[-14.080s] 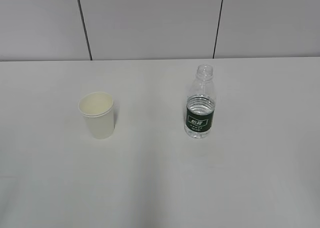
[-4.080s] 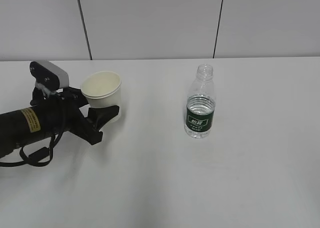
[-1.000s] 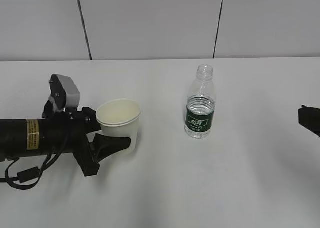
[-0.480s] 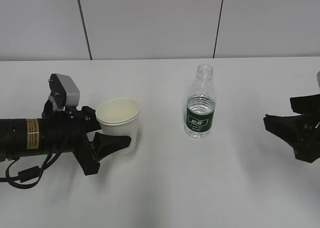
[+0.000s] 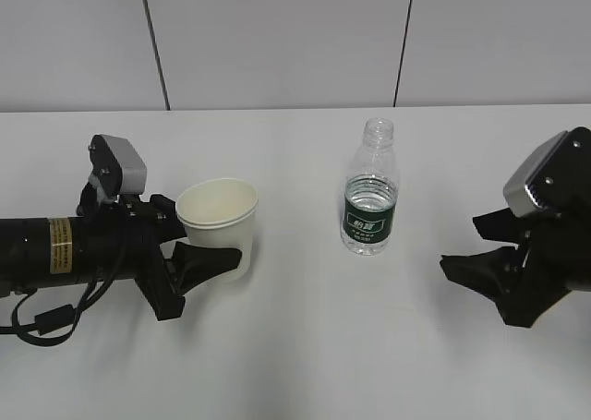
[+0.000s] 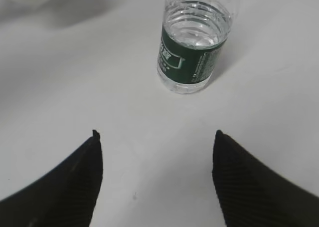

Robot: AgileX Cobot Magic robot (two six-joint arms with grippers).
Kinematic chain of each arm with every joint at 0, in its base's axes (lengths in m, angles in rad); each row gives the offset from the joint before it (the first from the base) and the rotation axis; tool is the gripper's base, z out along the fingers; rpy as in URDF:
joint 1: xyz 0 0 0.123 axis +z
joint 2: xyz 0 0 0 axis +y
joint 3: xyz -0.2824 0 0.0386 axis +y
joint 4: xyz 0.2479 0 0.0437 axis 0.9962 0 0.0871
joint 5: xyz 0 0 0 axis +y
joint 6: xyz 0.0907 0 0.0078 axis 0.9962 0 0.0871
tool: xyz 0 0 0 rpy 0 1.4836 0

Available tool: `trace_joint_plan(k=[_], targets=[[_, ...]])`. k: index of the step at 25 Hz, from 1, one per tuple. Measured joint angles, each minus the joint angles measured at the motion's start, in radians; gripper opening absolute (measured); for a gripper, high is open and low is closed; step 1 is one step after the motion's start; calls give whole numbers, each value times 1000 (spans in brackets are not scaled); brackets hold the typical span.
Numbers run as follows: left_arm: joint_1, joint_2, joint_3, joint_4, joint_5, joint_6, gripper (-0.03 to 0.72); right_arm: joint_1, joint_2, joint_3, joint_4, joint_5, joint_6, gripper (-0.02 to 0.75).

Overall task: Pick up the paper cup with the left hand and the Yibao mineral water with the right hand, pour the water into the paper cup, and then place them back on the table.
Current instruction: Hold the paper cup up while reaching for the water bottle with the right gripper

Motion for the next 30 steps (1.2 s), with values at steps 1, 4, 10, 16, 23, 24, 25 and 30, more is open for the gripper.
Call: trace_joint_plan(k=[1,4,10,16,23,24,25,30], targets=[[0,0,0,-1,0,0,405,0,21,-17,0,3,0,540],[0,0,0,-2,0,-1,405,0,79,-57,2,31,9,540],[0,0,0,-3,1,-1,405,0,198,-137,2,65,13,540],[0,0,0,-4,1,-1,405,0,265,-219,2,65,13,540],[0,0,0,-4,1,-1,405,0,355,-313,2,76,17,540],[0,0,0,-4,1,-1,405,0,363,-321,2,76,17,540],[0,0,0,-4,1,-1,405,0,372,-330,2,78,17,540],[0,0,0,-5,1,-1,405,0,415,-379,2,109,17,540]])
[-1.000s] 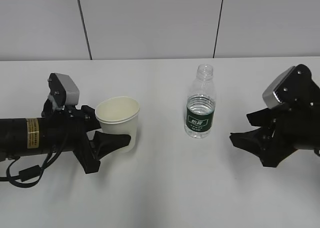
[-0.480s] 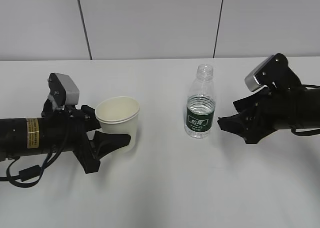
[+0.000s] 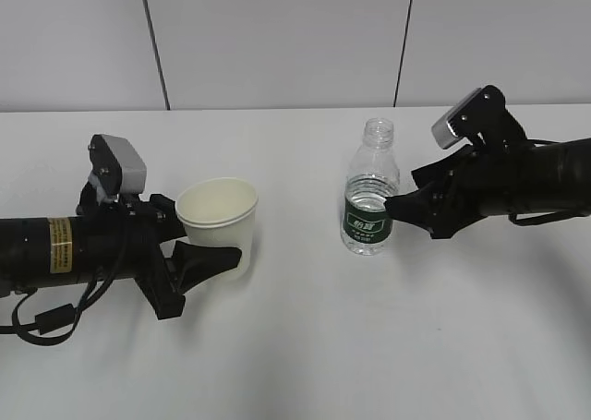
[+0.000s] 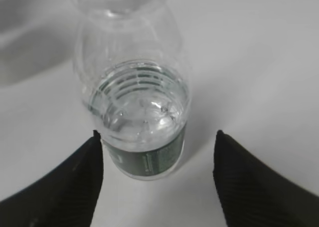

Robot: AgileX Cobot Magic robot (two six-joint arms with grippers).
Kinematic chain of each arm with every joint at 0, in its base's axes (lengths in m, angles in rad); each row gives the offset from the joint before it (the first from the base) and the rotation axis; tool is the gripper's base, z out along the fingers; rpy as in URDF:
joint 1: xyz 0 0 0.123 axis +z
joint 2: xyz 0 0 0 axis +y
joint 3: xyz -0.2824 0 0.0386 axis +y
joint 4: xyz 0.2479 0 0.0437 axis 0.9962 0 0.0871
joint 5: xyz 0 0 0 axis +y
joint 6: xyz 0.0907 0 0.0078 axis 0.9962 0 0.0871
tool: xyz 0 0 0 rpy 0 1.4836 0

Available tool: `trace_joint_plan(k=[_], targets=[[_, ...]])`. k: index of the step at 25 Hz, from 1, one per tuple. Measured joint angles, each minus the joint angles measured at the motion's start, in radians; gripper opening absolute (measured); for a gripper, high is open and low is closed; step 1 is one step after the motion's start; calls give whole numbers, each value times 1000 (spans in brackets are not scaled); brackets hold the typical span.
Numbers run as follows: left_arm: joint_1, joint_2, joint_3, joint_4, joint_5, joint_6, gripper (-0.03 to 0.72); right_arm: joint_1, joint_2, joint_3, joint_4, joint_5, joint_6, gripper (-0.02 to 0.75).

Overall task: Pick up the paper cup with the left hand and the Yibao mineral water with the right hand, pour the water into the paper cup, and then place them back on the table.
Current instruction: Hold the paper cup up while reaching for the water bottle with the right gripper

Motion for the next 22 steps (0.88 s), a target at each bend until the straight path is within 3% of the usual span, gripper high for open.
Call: trace_joint_plan(k=[22], targets=[[0,0,0,-7,0,0,404,0,186,-156,0,186,0,540]])
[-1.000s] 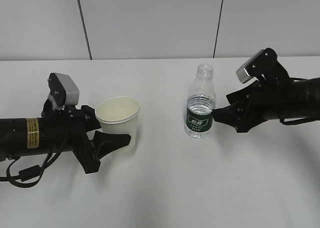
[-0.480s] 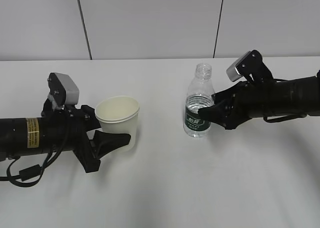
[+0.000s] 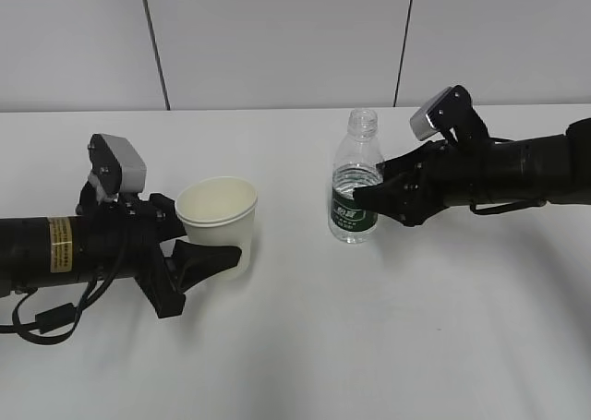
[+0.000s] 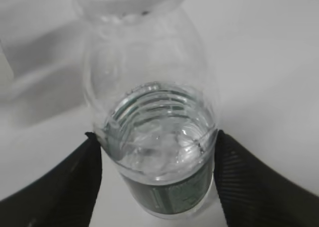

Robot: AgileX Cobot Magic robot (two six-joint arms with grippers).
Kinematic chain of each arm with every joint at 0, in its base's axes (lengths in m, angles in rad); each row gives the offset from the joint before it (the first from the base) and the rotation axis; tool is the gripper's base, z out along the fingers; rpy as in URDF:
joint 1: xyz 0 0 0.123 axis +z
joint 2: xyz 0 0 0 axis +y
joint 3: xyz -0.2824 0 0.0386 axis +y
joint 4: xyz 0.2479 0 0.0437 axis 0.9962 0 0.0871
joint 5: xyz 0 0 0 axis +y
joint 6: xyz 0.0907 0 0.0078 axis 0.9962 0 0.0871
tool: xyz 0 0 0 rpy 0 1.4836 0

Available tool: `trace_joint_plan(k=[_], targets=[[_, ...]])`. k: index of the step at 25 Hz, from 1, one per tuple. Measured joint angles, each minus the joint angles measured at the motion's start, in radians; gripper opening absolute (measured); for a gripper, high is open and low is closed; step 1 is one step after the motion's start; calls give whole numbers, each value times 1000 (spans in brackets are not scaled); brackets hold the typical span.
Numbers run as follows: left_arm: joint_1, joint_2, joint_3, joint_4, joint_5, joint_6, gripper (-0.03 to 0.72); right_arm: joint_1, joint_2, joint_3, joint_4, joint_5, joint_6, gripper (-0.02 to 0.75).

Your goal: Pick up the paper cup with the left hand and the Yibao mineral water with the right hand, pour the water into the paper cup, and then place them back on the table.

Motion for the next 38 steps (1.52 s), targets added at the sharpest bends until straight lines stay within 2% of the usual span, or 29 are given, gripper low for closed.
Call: trace_joint_plan(k=[8,18,26,38], targets=[[0,0,0,-1,0,0,404,0,51,-17,0,21,-17,540],[0,0,0,-1,0,0,404,0,91,-42,0,28,-174,542],[0,0,0,-1,0,0,404,0,93,-57,0,59,-151,652],[0,0,0,-2,0,0,404,0,131,-92,0,94,-128,660]])
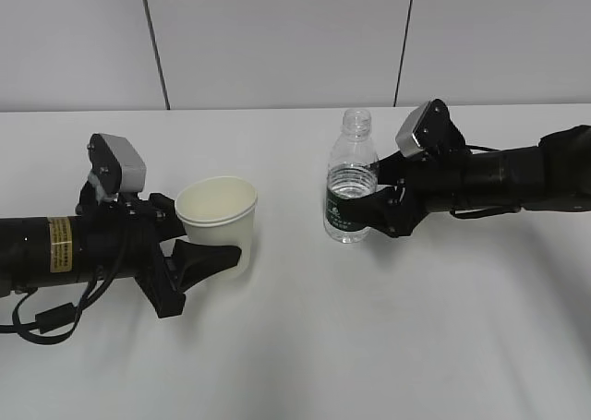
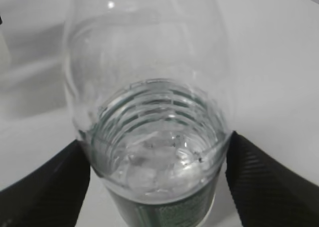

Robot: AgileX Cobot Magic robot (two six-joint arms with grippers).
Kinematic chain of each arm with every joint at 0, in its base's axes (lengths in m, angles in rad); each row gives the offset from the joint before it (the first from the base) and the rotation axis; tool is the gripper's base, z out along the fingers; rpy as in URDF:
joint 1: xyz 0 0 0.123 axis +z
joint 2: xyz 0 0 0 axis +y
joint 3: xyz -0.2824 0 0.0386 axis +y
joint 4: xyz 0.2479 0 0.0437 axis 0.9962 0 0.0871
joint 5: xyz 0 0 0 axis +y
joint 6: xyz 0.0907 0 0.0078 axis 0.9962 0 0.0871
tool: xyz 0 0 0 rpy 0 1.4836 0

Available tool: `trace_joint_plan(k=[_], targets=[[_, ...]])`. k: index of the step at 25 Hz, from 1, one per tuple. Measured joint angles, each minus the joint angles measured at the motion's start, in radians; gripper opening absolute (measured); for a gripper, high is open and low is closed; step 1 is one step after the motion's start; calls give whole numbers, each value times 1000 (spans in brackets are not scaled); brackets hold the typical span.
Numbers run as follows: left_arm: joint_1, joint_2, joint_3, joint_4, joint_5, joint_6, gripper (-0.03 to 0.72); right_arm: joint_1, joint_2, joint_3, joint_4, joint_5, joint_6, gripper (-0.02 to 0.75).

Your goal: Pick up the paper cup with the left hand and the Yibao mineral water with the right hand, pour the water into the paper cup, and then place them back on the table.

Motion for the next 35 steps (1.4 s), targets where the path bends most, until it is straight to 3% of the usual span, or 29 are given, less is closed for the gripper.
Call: trace_joint_plan(k=[13,21,35], targets=[[0,0,0,0,0,0,403,0,46,-31,0,39,2,654],[0,0,0,0,0,0,403,0,46,-32,0,41,2,553],[0,0,0,-3,-2,0,403,0,48,-33,-4,58,6,543]])
